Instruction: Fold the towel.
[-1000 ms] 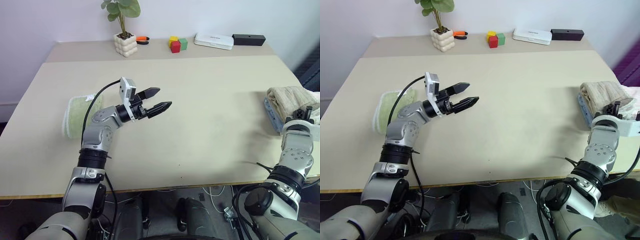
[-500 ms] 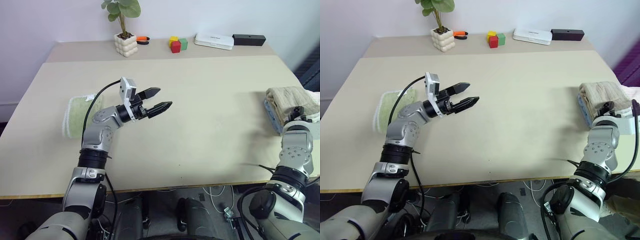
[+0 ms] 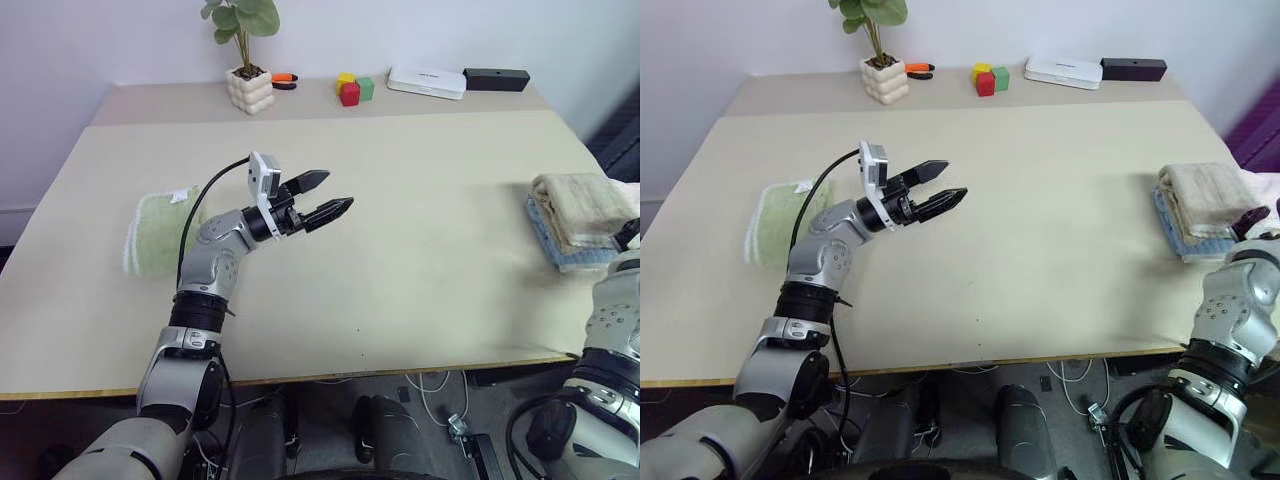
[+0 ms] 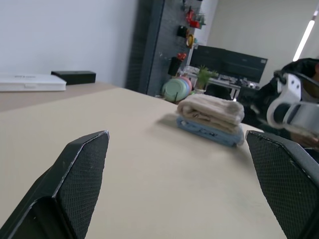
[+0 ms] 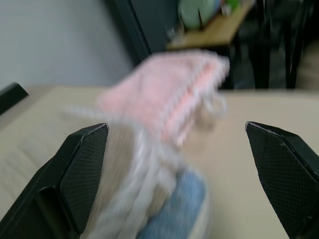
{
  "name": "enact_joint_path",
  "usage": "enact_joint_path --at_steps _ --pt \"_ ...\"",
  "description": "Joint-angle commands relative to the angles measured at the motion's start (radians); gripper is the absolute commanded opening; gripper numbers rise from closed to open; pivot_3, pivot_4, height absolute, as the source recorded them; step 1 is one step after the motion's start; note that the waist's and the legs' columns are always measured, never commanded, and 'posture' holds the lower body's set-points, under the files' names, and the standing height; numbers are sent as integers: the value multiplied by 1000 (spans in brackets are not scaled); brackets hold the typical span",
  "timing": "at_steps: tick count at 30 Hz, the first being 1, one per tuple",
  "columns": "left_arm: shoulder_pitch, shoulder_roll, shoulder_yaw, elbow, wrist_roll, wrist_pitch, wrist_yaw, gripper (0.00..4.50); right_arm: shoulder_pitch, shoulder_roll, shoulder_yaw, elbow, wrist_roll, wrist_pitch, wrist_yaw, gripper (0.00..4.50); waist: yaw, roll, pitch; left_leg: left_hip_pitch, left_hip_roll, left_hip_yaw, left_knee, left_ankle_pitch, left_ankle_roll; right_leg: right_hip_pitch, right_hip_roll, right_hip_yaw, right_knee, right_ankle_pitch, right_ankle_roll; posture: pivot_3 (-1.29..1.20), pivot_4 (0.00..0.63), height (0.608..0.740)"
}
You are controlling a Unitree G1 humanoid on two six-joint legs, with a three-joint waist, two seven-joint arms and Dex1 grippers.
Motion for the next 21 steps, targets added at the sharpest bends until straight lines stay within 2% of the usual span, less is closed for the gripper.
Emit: enact_joint_path --at_steps 1,4,8,12,16,18,21 --pt "-24 0 8 2 -2 -36 -6 4500 -33 -41 90 -104 -53 -13 98 4473 -3 0 0 0 0 0 0 0 0 0 0 0 0 0 0 0 150 740" --pt "-15 -2 8 -4 4 -47 7 4500 -57 -58 188 -146 -45 4 261 4473 -5 0 0 2 0 0 -1 -1 2 0 0 1 0 0 0 0 150 740" --pt "16 60 30 -19 5 -57 -11 4500 -54 -66 338 -259 39 86 554 4473 -4 0 0 2 1 0 -1 -2 4 0 1 1 0 0 0 0 150 740" --pt "62 120 44 -78 -11 -46 -21 4500 -10 -132 446 -321 35 109 808 4473 8 0 0 2 1 0 0 -3 5 1 0 1 0 0 0 0 150 740" --pt "192 196 50 -270 -121 101 -83 4500 58 -204 551 -451 75 134 1068 4473 6 -1 1 1 1 -1 1 -4 7 1 -1 1 -1 0 0 0 150 740" --pt "294 251 30 -368 -116 115 -120 4500 68 -218 619 -534 71 118 1164 4473 -1 -1 1 1 1 -1 1 -4 7 1 -1 1 -1 0 0 0 150 740" --pt "367 290 32 -455 -115 138 -103 4500 84 -233 651 -567 68 109 1261 4473 1 -1 1 3 2 -1 0 -4 6 1 -1 0 0 0 0 0 150 740"
